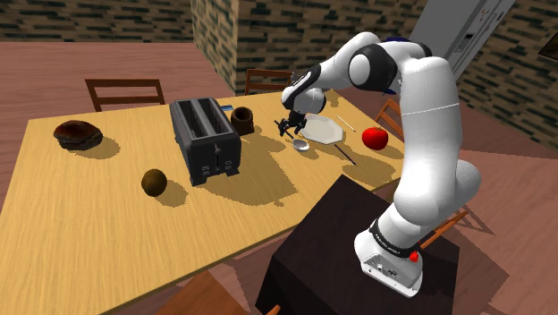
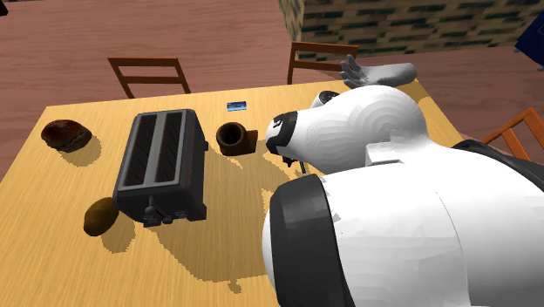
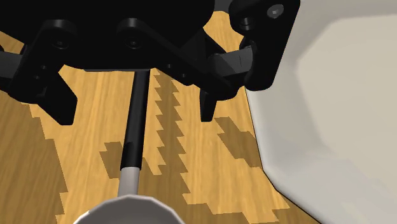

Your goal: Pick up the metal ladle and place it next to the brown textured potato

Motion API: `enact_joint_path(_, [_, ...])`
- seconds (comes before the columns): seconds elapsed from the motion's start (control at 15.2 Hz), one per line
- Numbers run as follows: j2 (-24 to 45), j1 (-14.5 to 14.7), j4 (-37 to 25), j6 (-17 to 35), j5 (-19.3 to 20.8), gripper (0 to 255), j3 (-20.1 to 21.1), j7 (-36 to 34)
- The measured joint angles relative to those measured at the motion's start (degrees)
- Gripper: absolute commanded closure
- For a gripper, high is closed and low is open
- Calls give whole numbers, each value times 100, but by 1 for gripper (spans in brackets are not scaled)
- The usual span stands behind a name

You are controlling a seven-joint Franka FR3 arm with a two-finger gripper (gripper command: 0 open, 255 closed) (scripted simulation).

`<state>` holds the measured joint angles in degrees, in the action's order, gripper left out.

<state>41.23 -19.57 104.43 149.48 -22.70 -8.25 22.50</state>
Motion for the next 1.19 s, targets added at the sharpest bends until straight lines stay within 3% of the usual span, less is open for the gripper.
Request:
enact_joint_path(0.26, [6,-1,-4,3,-1,0,1,1])
enact_joint_path(0.33, [6,-1,-4,3,-1,255,1,1])
enact_joint_path(1.19, [-132,25,32,-99,39,255,-42,-35])
